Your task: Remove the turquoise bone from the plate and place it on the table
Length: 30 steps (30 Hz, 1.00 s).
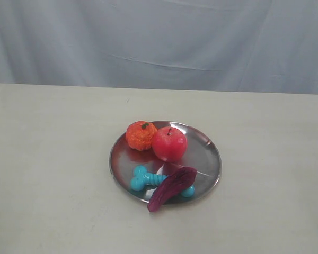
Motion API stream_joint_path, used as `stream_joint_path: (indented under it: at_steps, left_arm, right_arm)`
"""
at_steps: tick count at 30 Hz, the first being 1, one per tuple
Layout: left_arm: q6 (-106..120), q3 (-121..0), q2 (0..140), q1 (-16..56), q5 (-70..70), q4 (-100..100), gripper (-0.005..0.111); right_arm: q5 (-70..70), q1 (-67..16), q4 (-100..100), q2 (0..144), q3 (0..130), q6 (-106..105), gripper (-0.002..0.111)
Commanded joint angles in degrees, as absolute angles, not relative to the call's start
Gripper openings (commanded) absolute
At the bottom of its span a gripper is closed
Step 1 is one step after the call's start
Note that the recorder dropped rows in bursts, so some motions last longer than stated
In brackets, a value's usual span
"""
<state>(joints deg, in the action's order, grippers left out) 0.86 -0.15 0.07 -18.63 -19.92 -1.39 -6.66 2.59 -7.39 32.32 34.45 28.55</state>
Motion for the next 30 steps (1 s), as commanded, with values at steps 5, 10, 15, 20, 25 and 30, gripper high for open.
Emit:
stream_joint_path:
  at_steps: [5, 10, 15, 20, 25, 30]
  left_arm:
    - [0.62, 0.00, 0.00, -18.77, -19.62, -1.46, 0.000]
    - [0.62, 0.00, 0.00, -18.77, -19.62, -1.46, 0.000]
    - [0.62, 0.00, 0.00, -18.77, -19.62, -1.46, 0.000]
    - [0.62, 0.00, 0.00, -18.77, -19.62, -1.46, 0.000]
    - [0.62, 0.00, 0.00, -18.77, -19.62, -1.46, 0.000]
    - [0.62, 0.00, 0.00, -18.77, -19.62, -1.46, 0.000]
  right_arm:
    - [-34.29, -15.05, -8.41, 56.49, 59.77, 9.34, 0.000]
    - [-53.91, -16.07, -7.24, 68.88, 75.86, -3.53, 0.000]
    - [-60.19, -16.07, -7.14, 77.09, 83.35, -14.40, -0.001]
    - [-56.84, -16.07, -6.98, 81.93, 83.68, -23.19, -0.001]
    - [-59.66, -16.07, -5.44, 87.83, 83.92, -26.06, -0.001]
    - [-62.02, -16.07, 0.00, 95.51, 83.92, -31.66, 0.000]
